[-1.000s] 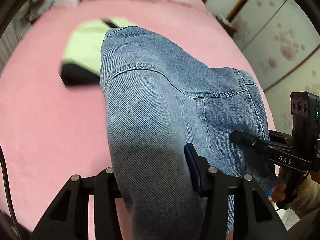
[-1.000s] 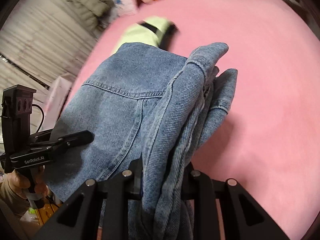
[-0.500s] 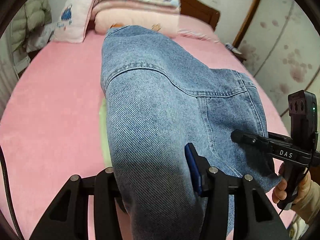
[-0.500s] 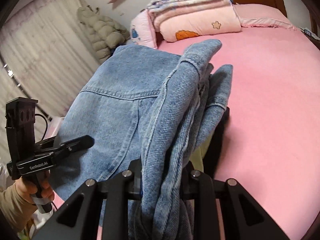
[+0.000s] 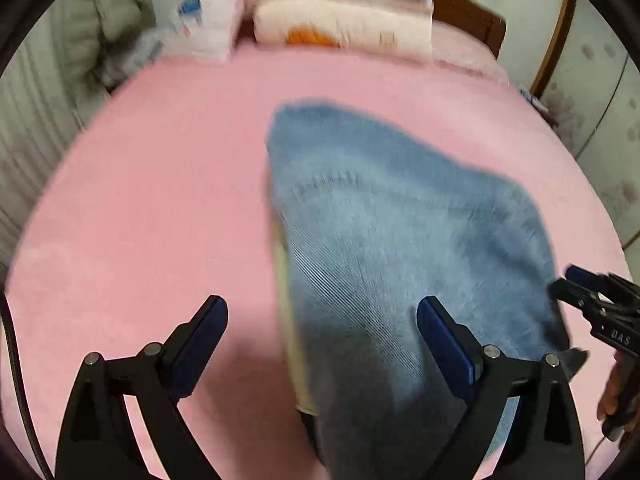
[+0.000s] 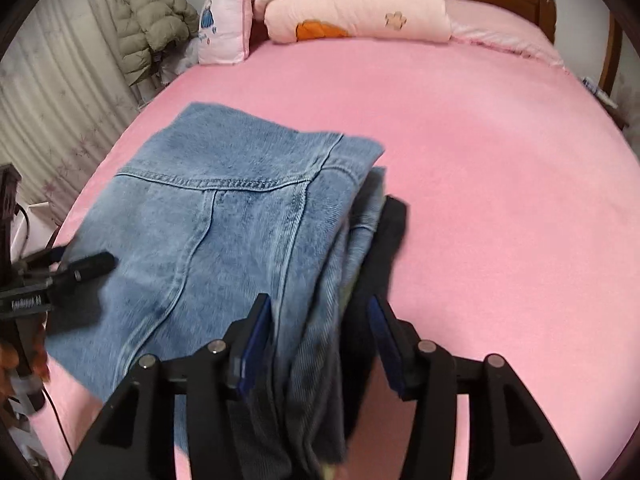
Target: Fold large clothes
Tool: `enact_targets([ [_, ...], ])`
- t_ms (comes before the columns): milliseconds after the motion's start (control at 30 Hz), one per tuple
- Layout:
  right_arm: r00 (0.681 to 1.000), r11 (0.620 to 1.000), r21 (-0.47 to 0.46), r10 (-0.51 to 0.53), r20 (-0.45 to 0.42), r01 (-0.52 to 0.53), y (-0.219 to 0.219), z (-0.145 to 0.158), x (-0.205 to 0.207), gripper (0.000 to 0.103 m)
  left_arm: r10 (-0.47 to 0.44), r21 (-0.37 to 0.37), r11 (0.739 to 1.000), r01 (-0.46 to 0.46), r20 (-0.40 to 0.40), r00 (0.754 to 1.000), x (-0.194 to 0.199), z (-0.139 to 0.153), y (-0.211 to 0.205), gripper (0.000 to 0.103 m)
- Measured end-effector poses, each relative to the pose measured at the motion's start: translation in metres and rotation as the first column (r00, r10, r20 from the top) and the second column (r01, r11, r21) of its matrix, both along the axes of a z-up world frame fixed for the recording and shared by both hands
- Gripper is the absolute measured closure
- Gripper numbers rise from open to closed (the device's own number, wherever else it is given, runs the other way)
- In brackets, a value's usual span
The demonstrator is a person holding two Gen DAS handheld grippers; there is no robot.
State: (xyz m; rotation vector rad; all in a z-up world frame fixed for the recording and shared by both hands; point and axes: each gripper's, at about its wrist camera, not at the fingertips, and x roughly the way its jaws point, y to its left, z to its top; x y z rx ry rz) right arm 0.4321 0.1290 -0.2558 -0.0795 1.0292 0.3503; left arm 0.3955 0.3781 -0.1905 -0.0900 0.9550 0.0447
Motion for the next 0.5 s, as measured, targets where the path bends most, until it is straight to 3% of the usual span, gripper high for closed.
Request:
enact_targets([
  [100,0.995,0.999,-0.014,-0.043,0.094,0.045,-0.008,0.030,-0.012,0.053,0.012,0.043,0.999,-0.015,0.070,0.998,-0.007,0.027,-0.006,0.013],
  [133,0.991,0.999,0.000,-0.044,0.125,0.045,-0.009,0.039,-0.018,0.053,0.015,0.053,0.998,-0.019,0.083,0.996,-0.013,0.034,-0.011,0.024],
  [167,0.988,0.999,0.007,-0.037,0.148,0.037,-0.013,0.046,-0.026,0.053,0.012,0.055,0.998,-0.016,0.079,0.997,-0.014,0.039,-0.021,0.042],
  [200,0.987,1.000,0.005,-0.021,0.159,0.020,-0.008,0.050,-0.028,0.053,0.008,0.057,0.998,-0.012,0.064,0.998,-0.009,0.037,-0.021,0.052],
  [233,0.987,1.000,-0.003,-0.005,0.160,0.006,-0.002,0.052,-0.029,0.053,0.008,0.067,0.998,-0.010,0.036,0.999,-0.013,0.034,-0.031,0.069],
  [267,0.987,1.000,-0.009,0.005,0.159,-0.004,0.006,0.051,-0.028,0.053,0.006,0.077,0.997,-0.006,0.008,1.000,-0.020,0.026,-0.035,0.077],
  [300,0.988,1.000,-0.006,0.026,0.153,-0.025,0.014,0.048,-0.028,0.055,0.010,0.094,0.996,-0.008,-0.019,1.000,-0.028,0.024,-0.040,0.079],
  [400,0.991,0.998,-0.005,0.059,0.117,-0.059,0.030,0.032,-0.025,0.077,0.041,0.154,0.987,-0.044,0.021,0.999,-0.034,0.010,-0.048,0.079],
  [500,0.998,0.997,-0.065,0.043,0.038,-0.041,0.036,-0.006,-0.017,0.085,0.058,0.169,0.984,-0.062,0.030,0.998,-0.037,0.000,-0.047,0.078],
])
